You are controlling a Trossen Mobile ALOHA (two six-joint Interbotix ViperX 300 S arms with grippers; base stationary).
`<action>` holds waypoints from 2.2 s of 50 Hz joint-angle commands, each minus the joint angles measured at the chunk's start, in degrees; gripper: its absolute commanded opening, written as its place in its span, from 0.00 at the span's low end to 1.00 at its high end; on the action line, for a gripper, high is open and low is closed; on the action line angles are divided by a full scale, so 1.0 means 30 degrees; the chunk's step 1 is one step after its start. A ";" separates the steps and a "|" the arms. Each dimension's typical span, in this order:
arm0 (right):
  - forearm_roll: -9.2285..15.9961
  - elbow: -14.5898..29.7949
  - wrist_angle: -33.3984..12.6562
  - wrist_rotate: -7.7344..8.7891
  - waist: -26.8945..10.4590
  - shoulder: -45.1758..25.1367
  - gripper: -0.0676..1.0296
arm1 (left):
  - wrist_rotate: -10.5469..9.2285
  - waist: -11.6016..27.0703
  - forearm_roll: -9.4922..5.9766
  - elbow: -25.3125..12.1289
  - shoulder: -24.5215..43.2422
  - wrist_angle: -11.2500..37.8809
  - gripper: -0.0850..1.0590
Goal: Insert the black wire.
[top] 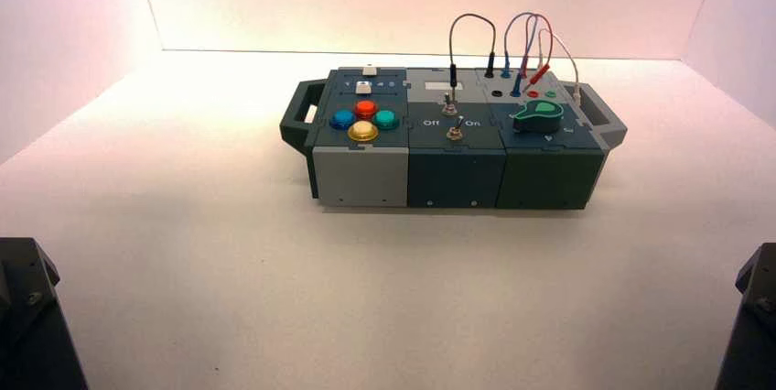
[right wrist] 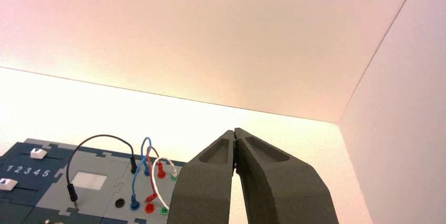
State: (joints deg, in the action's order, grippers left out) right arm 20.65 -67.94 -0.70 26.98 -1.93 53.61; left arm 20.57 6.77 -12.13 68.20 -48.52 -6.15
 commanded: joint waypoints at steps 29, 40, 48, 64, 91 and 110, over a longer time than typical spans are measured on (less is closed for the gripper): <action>0.1582 0.1875 -0.3076 -0.0293 -0.0088 -0.0146 0.23 | 0.0029 0.0205 0.0029 -0.0703 -0.0176 0.1172 0.05; 0.3018 0.3691 -0.6797 -0.0293 -0.0088 -0.0615 0.32 | 0.0029 0.1318 -0.0029 -0.2139 -0.0469 0.4951 0.05; 0.3018 0.5186 -1.0342 -0.0293 -0.0088 -0.1934 0.34 | -0.0059 0.1875 -0.0205 -0.3340 -0.0527 0.7178 0.05; 0.2842 0.8613 -1.6963 0.0088 -0.0352 -0.4775 0.35 | -0.0146 0.2344 -0.0586 -0.5537 -0.0410 1.2393 0.05; -0.4482 0.9639 -1.5410 -0.3047 -0.3750 -0.8320 0.39 | -0.0498 0.2373 -0.0937 -0.5977 0.1143 1.6172 0.05; -0.7559 1.0635 -1.4443 -0.9023 -0.7207 -1.0488 0.54 | -0.0879 0.2402 -0.1025 -0.6006 0.2490 1.4883 0.05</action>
State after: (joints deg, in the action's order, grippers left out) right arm -2.64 -38.32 -44.65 0.70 -22.50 23.20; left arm 18.11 13.71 -15.03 51.94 -41.66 40.25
